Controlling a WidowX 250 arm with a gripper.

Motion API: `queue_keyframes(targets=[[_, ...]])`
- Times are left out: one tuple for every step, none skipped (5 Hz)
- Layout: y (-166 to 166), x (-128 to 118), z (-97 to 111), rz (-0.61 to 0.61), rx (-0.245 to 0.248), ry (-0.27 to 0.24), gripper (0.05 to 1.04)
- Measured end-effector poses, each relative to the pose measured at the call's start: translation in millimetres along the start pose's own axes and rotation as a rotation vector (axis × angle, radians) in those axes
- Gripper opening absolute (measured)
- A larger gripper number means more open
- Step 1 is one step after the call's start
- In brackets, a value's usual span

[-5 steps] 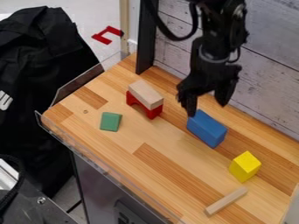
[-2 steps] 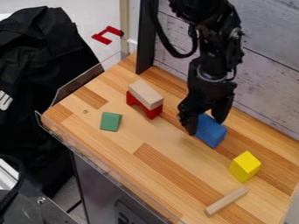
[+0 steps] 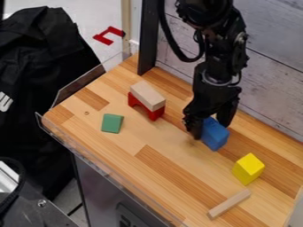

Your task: Put a blue rectangular block on top of the white block

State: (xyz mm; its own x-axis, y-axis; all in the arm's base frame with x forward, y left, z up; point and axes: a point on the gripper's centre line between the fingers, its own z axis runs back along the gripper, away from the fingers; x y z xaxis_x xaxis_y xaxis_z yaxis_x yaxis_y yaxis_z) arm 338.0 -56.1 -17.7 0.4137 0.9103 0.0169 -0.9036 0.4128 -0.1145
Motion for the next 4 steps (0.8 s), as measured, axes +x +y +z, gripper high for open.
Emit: queue_keyframes(targets=[[2,2,-3,-0.014,0.012,-0.007,0.696],[2,6,-2,-0.018,0.016,-0.035,0.564],[4,14,19,-0.018,-0.006,-0.097,0.564],[7,35,63,-0.008,-0.061,-0.221,0.564]])
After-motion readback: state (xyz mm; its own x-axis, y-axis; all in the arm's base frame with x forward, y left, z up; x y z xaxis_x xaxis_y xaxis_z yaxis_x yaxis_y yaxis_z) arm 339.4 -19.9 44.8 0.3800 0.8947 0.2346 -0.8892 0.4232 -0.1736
